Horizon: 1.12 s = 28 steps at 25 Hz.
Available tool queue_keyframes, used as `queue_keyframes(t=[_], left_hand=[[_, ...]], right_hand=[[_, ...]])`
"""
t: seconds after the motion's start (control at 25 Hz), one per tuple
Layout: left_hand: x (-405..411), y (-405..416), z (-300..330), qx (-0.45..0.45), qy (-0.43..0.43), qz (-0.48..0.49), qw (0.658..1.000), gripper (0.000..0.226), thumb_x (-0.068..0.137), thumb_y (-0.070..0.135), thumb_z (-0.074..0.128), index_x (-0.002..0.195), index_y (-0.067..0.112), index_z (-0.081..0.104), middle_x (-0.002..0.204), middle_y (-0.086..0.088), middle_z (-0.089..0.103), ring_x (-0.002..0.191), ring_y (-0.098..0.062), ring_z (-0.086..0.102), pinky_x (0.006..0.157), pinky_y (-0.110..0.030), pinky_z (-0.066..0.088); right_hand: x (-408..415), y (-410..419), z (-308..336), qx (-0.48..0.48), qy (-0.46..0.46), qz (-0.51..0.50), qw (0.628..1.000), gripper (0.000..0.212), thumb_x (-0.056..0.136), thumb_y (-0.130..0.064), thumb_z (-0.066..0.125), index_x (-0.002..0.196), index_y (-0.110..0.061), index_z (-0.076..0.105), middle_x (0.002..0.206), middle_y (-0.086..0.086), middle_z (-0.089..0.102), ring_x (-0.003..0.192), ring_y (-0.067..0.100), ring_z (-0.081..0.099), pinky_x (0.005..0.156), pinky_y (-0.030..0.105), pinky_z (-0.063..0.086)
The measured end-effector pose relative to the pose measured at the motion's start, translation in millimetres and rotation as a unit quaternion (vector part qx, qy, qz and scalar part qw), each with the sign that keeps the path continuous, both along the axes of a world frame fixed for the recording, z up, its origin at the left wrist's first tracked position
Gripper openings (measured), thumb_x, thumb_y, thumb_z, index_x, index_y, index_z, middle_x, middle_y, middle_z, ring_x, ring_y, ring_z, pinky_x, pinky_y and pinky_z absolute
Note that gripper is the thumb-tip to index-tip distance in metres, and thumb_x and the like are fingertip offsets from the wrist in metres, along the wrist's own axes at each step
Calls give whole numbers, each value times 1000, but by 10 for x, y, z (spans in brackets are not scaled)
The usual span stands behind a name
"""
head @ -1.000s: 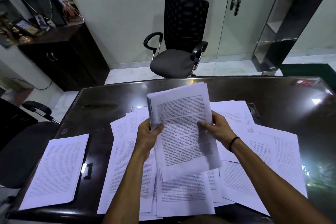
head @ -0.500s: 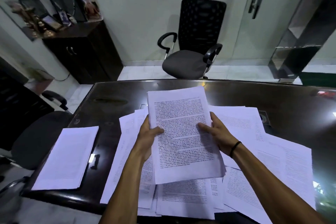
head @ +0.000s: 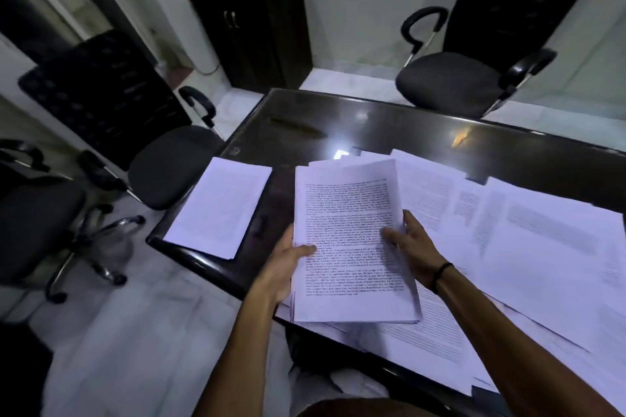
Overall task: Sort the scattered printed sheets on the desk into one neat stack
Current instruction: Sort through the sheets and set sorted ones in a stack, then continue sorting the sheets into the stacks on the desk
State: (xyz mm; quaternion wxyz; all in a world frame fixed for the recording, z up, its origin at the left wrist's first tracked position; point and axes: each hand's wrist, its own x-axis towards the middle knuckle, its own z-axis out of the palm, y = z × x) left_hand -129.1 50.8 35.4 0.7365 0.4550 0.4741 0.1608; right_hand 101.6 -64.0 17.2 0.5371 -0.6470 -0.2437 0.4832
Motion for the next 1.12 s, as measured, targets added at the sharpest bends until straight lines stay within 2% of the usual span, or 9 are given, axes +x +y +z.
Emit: queue_keyframes(t=[0.24,0.32,0.4,0.48,0.56,0.68,0.84,0.96,1.12], left_hand=[[-1074,1189,-100,35,84,29,995,53,92,-7,52,133,27,54,118,0,72,102,-20,69,73,-27,55],[-1418,1606,-149,65,130,23,989,47,91,-5,54,126,26,57,115,3,72,102,-20,68,70,-24,53],[-1711,2013,-211,90,172,21,981,42,88,-8,59,115,24,63,109,3,73,97,-21,69,67,-19,52],[-1900,2396,-285,107,205,15,973,44,85,-13,63,117,17,66,112,-7,73,90,-20,68,64,-18,52],[-1980,2704,-359,117,231,16,966,47,84,-13,66,126,8,65,117,-13,70,95,-24,68,69,-23,54],[-1992,3023,-445,152,271,1,951,42,87,-9,65,125,8,65,111,-7,69,97,-24,66,74,-23,49],[-1907,3349,-624,151,292,-24,944,41,88,-5,67,126,10,64,112,-4,68,98,-20,64,77,-23,47],[-1899,3398,-747,133,316,-51,938,53,82,13,78,131,16,58,125,-4,67,108,-24,66,94,-38,55],[-1766,3229,-675,241,388,-57,888,65,81,30,78,138,16,52,138,-8,57,123,-31,57,103,-44,48]], right_hand=[[-1101,1263,-265,-31,35,36,998,38,100,-8,53,137,-15,49,131,2,64,118,22,62,103,43,49],[-1417,1694,-274,-75,48,80,993,37,99,-4,49,132,-19,52,125,0,66,112,23,64,91,45,56],[-1702,2065,-286,-132,49,90,986,35,95,1,47,120,-21,57,115,0,68,101,21,66,72,36,57],[-1904,2408,-369,-166,46,75,982,35,90,4,48,111,-20,63,112,3,70,97,23,68,63,31,55],[-2051,2694,-493,-192,39,55,979,36,86,2,52,111,-19,66,112,5,71,97,27,70,64,36,60],[-2175,3023,-646,-219,54,25,974,34,87,0,56,113,-20,67,111,5,72,96,28,71,75,50,61],[-2209,3260,-758,-252,52,-5,966,28,92,-5,59,116,-18,65,113,5,72,96,25,70,80,47,61],[-2200,3285,-767,-284,41,-27,958,23,95,-17,63,118,-14,62,118,5,68,98,24,67,78,41,59],[-2162,3222,-622,-293,-167,14,941,32,93,-36,65,115,-14,58,113,4,66,89,18,61,77,31,53]])
